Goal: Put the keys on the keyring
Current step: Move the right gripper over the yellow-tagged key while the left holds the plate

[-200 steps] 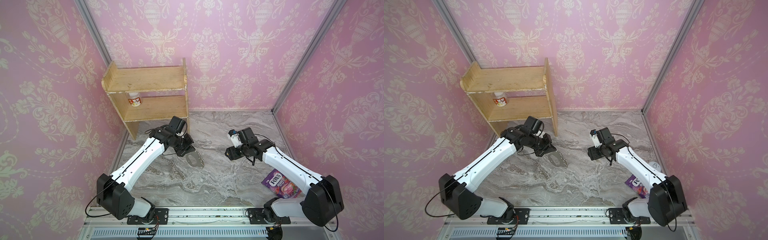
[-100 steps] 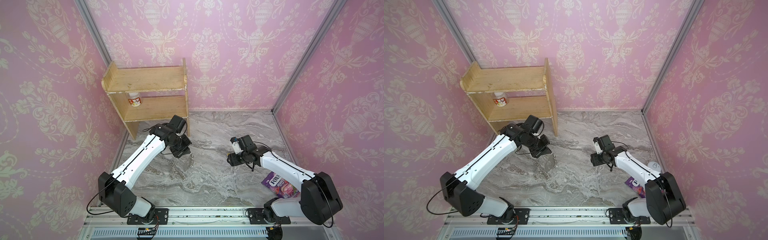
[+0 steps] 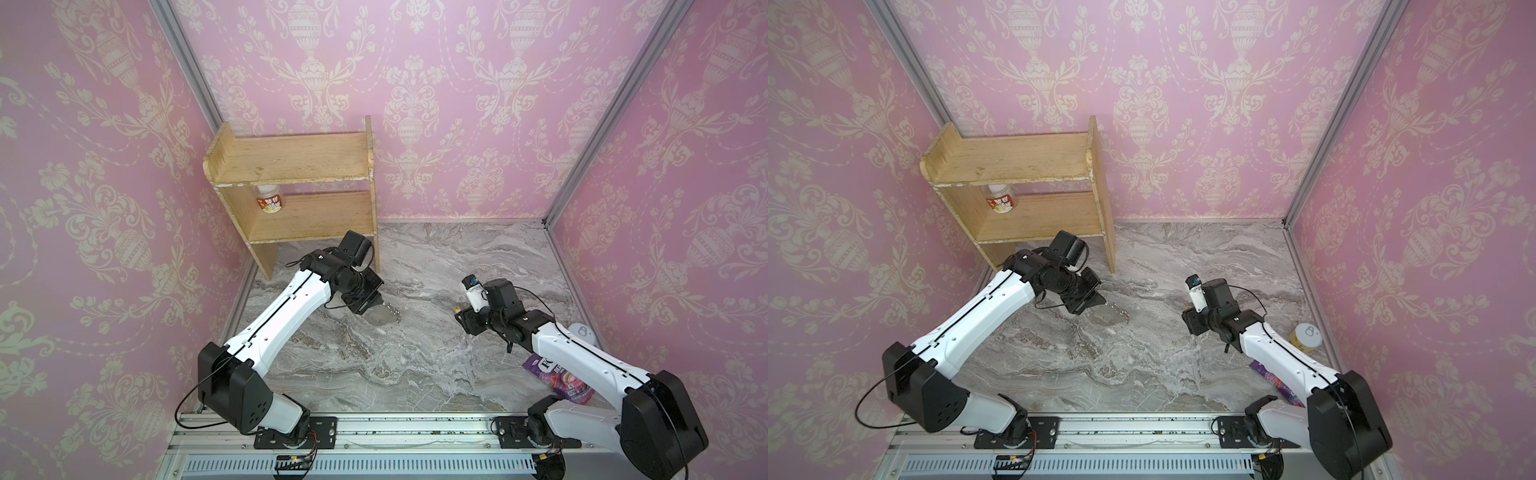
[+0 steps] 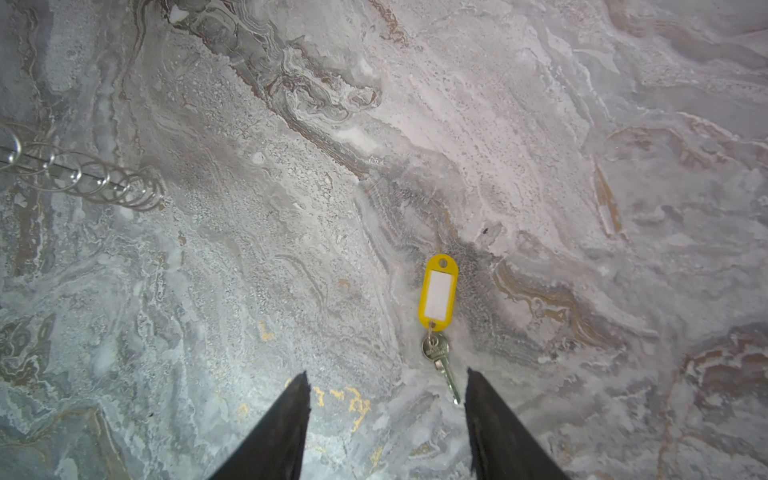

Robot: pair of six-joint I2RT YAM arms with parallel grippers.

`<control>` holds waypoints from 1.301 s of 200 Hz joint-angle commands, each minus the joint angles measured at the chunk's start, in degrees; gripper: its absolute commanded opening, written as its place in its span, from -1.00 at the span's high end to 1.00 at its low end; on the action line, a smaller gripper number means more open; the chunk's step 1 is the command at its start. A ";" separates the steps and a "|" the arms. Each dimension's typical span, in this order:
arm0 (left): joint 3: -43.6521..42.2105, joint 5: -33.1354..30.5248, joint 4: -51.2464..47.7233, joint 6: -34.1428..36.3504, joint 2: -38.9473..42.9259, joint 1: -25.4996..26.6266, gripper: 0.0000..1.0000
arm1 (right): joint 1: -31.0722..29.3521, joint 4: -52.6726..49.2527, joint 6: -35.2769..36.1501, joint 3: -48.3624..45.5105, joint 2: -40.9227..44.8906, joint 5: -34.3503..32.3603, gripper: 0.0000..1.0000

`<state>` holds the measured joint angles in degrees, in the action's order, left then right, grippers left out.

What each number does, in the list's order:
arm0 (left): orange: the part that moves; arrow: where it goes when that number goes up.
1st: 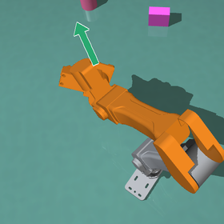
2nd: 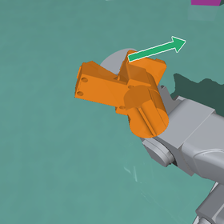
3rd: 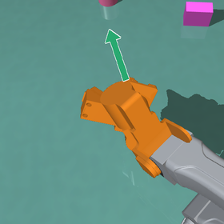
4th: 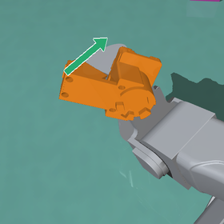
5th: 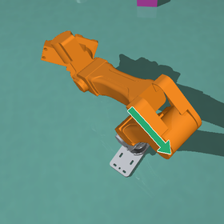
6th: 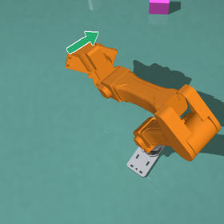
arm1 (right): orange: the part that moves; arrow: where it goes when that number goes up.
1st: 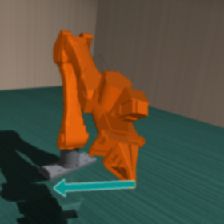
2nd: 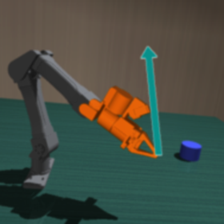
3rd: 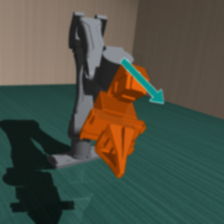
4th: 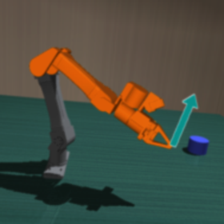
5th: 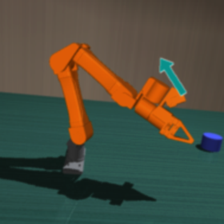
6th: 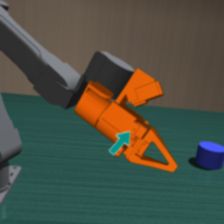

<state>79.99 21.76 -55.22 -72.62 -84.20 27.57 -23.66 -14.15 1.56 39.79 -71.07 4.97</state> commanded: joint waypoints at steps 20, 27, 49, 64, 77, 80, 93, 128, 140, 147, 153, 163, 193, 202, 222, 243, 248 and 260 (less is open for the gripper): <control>-3.74 2.10 7.28 -5.64 2.27 -0.33 1.00 | -0.02 -8.68 4.75 6.45 -8.01 1.62 -0.05; -3.70 2.37 7.41 -5.49 2.07 -0.33 1.00 | 0.01 -9.83 5.03 7.37 -9.25 2.17 -0.01; -3.91 2.94 7.76 -5.01 1.85 -0.37 1.00 | 0.00 -11.90 6.11 9.17 -11.62 1.36 0.13; -4.30 3.41 8.07 -4.90 1.93 -0.50 1.00 | 0.09 -13.52 6.26 10.39 -13.33 -1.45 0.22; -4.53 3.57 8.21 -4.79 2.03 -0.59 1.00 | 0.26 -14.52 6.19 11.05 -14.47 -2.76 0.25; -4.59 3.61 8.29 -4.73 2.04 -0.67 1.00 | 0.27 -14.51 6.11 11.09 -14.66 -3.02 0.25; -4.66 3.80 8.31 -4.50 2.11 -0.83 1.00 | 0.37 -14.47 5.48 10.93 -15.08 -4.05 0.29; -5.51 3.99 8.68 -4.45 2.56 -1.37 1.00 | 0.37 -13.51 4.94 10.01 -16.18 -6.70 0.36; -5.63 4.15 8.88 -4.44 2.60 -1.46 1.00 | 0.36 -12.76 5.10 9.65 -16.21 -7.19 0.38; -5.71 4.09 8.84 -4.45 2.55 -1.47 1.00 | 0.35 -12.35 5.19 9.56 -16.23 -7.24 0.39; -5.72 4.13 8.82 -4.38 2.55 -1.53 1.00 | 0.37 -12.20 5.25 9.58 -16.51 -7.19 0.40; -5.81 4.17 8.99 -4.45 2.51 -1.55 1.00 | 0.38 -12.06 5.38 9.77 -17.34 -7.45 0.41; -5.81 4.34 9.12 -4.42 2.25 -1.58 1.00 | 0.34 -11.08 5.62 9.96 -19.04 -8.14 0.45; -5.81 4.26 9.04 -4.40 2.33 -1.64 1.00 | 0.35 -11.07 5.64 10.04 -19.36 -8.46 0.45; -5.98 4.21 8.99 -4.36 2.30 -1.64 1.00 | 0.41 -11.75 5.81 10.13 -20.15 -8.79 0.45; -6.16 4.28 9.06 -4.36 2.29 -1.64 1.00 | 0.37 -11.70 5.64 10.22 -21.26 -7.60 0.43; -6.16 4.26 9.08 -4.37 2.21 -1.64 1.00 | 0.37 -11.26 5.64 10.10 -21.31 -7.01 0.42; -6.16 4.35 9.19 -4.33 2.12 -1.64 1.00 | 0.36 -10.34 5.55 10.04 -21.39 -6.22 0.37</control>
<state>74.59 25.19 -46.52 -76.44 -83.24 26.37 -23.64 -25.74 6.48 49.45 -91.68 -2.39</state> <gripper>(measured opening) 0.040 0.296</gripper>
